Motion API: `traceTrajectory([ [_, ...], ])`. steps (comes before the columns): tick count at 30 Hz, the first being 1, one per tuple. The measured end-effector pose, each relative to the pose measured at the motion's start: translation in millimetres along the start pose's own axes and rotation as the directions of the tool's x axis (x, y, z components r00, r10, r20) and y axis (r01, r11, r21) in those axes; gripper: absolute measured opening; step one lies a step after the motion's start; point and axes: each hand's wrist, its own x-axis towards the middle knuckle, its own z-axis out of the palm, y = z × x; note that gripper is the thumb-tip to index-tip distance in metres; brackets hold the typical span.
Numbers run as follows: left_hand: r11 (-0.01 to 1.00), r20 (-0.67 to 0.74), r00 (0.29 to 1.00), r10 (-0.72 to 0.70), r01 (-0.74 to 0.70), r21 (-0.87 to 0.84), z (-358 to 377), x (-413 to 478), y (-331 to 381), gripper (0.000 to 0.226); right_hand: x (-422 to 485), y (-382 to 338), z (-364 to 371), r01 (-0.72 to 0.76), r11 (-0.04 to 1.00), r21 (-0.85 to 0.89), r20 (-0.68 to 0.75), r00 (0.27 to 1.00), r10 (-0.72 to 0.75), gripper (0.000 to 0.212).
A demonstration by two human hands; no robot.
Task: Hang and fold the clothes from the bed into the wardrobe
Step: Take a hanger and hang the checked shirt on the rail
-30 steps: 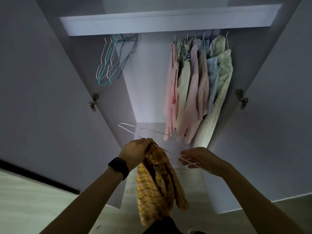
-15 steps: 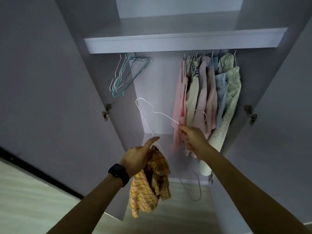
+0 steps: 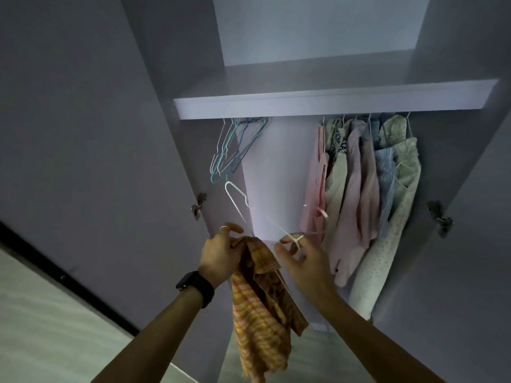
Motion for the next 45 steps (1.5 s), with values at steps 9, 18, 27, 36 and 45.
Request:
traceTrajectory([
  [9,0.973,0.24,0.965,0.104,-0.149,0.178,-33,11,7,0.026,29,19,-4,-0.018,0.983,-0.183,0.04,0.999,0.026,0.017],
  [18,0.98,-0.013,0.999,-0.036,0.038,0.193,-90,40,-24,0.022,76,55,-92,-0.278,0.89,-0.362,-0.02,0.956,0.291,0.012],
  [27,0.979,0.008,1.0,-0.008,0.006,0.203,-55,60,7,0.025,45,21,-88,-0.131,0.976,-0.171,-0.099,0.988,0.115,0.04],
  [36,0.979,0.023,0.987,0.162,-0.163,0.125,-47,56,46,0.02,22,16,-77,0.155,0.916,-0.37,-0.043,0.982,-0.184,0.035],
  [45,0.847,0.092,0.868,0.488,-0.497,0.188,-20,24,73,0.017,44,-5,-29,0.197,0.907,-0.372,-0.03,0.974,-0.223,0.032],
])
